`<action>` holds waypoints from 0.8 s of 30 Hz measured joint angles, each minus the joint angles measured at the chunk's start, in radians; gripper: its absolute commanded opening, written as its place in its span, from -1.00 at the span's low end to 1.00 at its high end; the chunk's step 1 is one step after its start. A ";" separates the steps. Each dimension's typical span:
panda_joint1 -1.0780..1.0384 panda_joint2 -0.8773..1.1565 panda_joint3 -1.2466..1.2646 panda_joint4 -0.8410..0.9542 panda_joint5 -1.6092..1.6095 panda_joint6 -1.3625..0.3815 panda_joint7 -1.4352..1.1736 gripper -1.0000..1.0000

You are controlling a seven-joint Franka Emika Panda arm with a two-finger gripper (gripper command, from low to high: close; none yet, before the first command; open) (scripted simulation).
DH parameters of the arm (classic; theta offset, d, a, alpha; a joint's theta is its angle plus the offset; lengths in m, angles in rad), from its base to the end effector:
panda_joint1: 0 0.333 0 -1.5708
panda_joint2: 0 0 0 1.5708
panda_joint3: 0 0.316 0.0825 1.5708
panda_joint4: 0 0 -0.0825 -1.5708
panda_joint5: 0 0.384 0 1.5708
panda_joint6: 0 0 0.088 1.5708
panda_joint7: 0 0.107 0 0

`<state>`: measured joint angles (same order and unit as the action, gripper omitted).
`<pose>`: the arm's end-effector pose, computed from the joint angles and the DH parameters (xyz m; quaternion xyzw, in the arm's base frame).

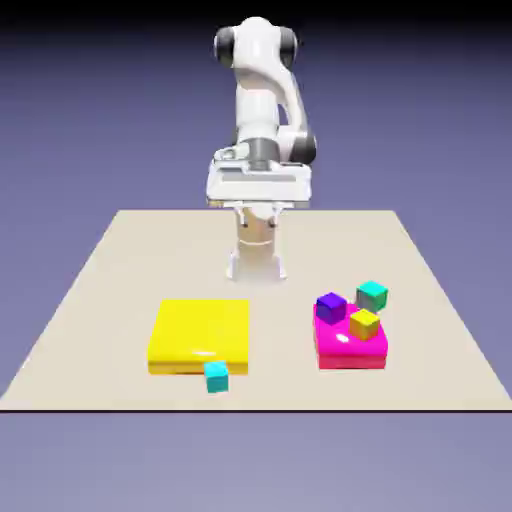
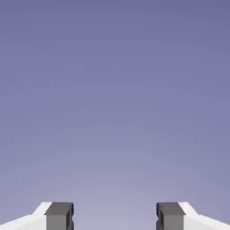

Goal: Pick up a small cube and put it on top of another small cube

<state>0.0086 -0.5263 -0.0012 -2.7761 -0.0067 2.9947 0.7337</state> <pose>0.4004 0.0034 0.4517 -0.8717 0.3282 -0.3397 0.1305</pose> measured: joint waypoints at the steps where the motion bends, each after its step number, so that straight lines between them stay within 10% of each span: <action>1: -0.003 0.036 -0.001 0.028 -0.006 -0.035 -0.006 0.00; 24: -0.068 0.870 -0.024 0.675 -0.133 -0.841 -0.145 0.00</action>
<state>-0.0596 0.3435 -0.0249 -2.1012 -0.1398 2.1540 0.5888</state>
